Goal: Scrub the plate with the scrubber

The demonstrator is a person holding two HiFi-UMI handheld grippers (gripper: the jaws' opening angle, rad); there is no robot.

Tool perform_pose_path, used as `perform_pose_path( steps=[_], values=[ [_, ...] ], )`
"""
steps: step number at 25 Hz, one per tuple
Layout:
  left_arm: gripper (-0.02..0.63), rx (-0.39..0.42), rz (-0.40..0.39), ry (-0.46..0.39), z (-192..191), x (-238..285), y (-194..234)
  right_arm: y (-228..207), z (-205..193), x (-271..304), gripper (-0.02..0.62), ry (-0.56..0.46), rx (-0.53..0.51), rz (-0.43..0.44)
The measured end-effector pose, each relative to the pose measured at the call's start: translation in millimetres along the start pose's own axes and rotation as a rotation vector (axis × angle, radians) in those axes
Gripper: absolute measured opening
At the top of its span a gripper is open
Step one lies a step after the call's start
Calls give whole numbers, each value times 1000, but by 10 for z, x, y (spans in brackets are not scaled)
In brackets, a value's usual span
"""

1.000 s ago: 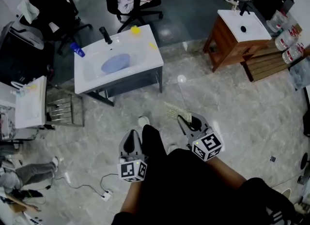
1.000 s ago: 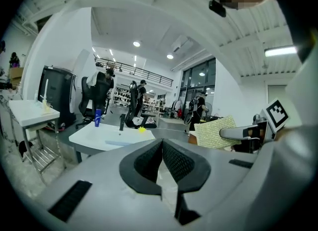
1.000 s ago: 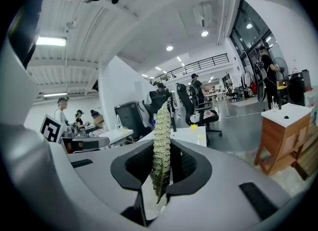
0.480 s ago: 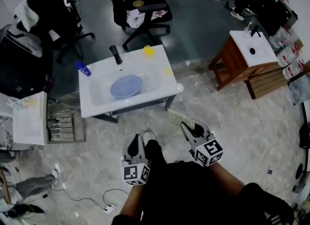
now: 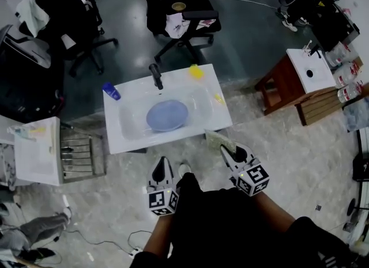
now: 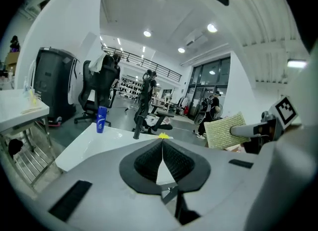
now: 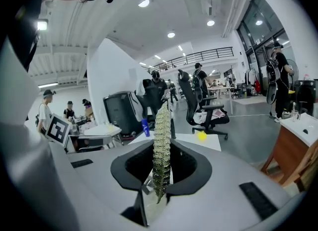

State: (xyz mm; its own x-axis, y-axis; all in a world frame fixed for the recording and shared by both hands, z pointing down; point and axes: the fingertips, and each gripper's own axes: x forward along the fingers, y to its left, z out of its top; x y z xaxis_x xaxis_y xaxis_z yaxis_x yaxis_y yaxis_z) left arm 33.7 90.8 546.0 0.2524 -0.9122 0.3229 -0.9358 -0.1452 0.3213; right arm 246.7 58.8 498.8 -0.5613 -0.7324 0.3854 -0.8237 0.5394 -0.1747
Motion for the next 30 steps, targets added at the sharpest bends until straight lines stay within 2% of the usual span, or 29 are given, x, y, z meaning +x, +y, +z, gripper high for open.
perform_pose_path(
  steps=[6,14,23,27,30],
  values=[
    [3,-22,-21,26,3,306,532,258,174,365,61,19,-39,19],
    [5,-85,18,73,-68,644,1047,432,173,878,61,67,-79,99],
    [5,-174,75,190,-206,1106,1405,266,292,1606,61,83,-49,176],
    [5,-232,109,230,-287,1349,1571,116,273,1975,61,111,35,202],
    [6,-248,133,273,-357,1566,1644,-38,268,2238,61,139,52,216]
  ],
)
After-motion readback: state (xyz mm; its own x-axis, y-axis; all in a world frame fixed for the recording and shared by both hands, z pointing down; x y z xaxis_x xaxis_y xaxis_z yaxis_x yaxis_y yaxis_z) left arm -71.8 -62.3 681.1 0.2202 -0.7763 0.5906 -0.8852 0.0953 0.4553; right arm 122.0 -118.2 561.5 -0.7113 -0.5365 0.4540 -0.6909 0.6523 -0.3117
